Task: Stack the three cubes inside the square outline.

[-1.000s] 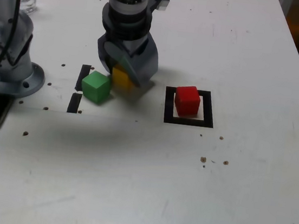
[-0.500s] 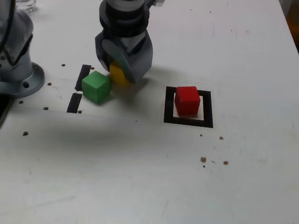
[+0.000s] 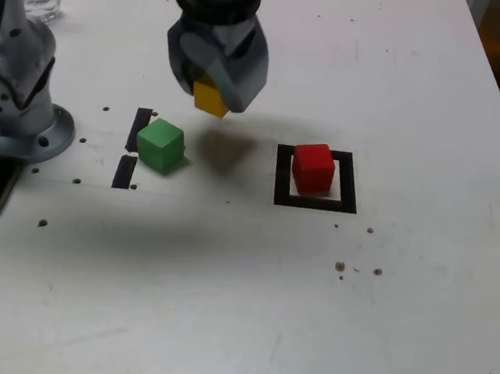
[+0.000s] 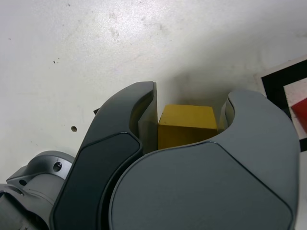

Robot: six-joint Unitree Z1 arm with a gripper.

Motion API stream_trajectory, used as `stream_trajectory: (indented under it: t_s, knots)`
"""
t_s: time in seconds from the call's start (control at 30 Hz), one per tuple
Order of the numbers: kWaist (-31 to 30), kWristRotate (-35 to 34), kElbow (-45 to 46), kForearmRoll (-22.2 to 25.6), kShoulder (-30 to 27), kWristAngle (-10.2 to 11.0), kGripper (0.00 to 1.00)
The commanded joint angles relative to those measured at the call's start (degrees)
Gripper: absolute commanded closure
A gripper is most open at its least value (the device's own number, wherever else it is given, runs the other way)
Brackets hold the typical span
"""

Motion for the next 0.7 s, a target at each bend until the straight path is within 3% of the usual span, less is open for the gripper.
stream_trajectory:
  t_s: [0.0,0.33,0.67]
  knots:
    - [-0.66,0.12,-2.19,1.66,-0.07,0.01,0.81]
    - [-3.47,0.33,-13.01,8.18,2.01,-1.14,0.81]
    - [-7.18,0.49,-18.39,9.23,6.00,-2.69,0.82]
